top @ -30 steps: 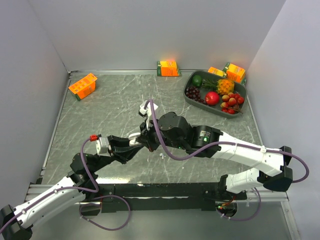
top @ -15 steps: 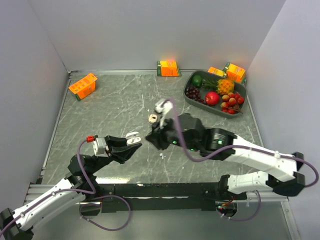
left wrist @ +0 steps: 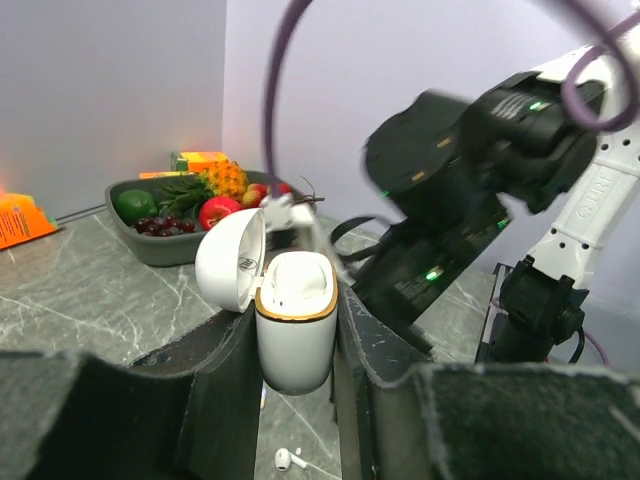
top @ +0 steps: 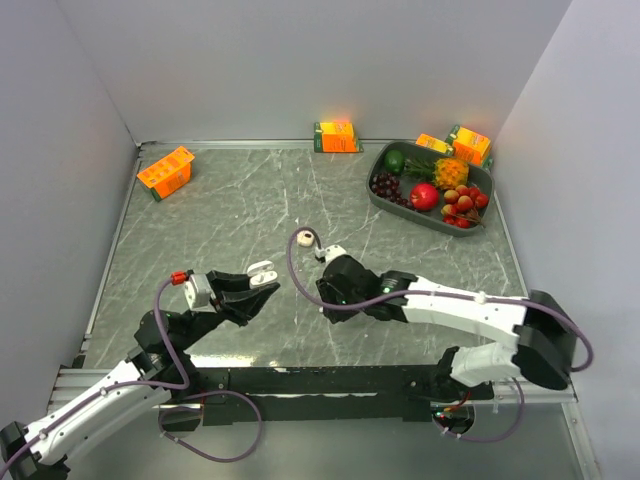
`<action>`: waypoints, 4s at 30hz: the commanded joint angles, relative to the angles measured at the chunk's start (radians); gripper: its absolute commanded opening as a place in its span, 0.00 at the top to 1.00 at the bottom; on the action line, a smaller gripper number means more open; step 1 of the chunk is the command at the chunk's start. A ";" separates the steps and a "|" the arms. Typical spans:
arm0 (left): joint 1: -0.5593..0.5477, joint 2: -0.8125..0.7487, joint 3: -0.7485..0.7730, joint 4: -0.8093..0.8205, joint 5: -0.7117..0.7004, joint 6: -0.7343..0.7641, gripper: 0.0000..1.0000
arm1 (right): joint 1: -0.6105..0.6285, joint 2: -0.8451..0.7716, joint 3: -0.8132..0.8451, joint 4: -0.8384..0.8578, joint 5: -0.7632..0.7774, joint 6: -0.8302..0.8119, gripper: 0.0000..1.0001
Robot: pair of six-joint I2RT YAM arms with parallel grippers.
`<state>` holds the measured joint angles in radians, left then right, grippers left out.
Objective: Insert the wireless bluetooth earbuds into the charging case
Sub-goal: Pick up the earbud from the center of the board, then place the earbud in the charging case.
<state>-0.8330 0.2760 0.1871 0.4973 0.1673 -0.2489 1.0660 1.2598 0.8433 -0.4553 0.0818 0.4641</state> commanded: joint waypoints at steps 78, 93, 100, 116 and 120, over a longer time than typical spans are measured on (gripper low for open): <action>-0.003 0.193 0.055 0.221 0.034 -0.012 0.99 | 0.262 -0.312 0.099 0.538 0.670 -0.396 1.00; -0.003 0.259 0.037 0.351 0.086 -0.032 0.99 | 0.407 -0.272 -0.035 0.980 0.734 -0.604 1.00; -0.003 0.255 0.034 0.350 0.101 -0.035 0.99 | 0.426 -0.221 0.000 0.963 0.688 -0.590 1.00; -0.003 0.270 0.038 0.334 0.115 -0.053 0.99 | 0.437 -0.175 0.031 0.954 0.642 -0.568 1.00; -0.003 0.270 0.037 0.337 0.118 -0.061 0.99 | 0.439 -0.163 0.034 0.934 0.631 -0.550 1.00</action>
<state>-0.8330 0.5438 0.1986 0.7876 0.2653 -0.2863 1.4963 1.0897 0.8257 0.4671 0.7326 -0.1116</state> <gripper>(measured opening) 0.330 0.254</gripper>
